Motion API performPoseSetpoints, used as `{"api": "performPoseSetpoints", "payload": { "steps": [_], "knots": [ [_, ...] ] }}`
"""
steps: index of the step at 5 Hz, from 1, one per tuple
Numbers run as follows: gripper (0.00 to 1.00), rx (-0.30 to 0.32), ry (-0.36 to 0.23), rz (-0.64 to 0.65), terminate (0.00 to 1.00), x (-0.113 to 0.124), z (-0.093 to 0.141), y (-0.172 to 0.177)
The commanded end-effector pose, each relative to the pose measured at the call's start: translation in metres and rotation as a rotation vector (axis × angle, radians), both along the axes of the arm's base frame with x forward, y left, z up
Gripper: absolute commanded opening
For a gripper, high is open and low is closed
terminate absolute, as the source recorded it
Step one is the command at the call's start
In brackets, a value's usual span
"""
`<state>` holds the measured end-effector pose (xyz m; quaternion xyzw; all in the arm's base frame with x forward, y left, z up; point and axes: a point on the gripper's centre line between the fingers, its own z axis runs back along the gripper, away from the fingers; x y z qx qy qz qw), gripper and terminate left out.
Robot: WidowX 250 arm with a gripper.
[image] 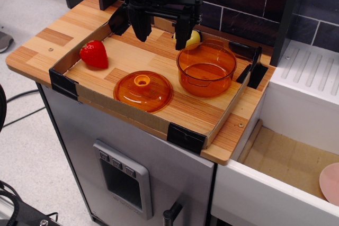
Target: Put lid on pot
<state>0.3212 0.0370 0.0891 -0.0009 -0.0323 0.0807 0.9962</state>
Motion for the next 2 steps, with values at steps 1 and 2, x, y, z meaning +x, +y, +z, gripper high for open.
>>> {"api": "performPoseSetpoints", "payload": {
  "steps": [1,2],
  "knots": [
    [1.0,0.0,0.0,0.0,0.0,0.0,0.0,0.0],
    [1.0,-0.021,0.009,-0.039,0.0,-0.01,0.001,0.008]
  ]
}}
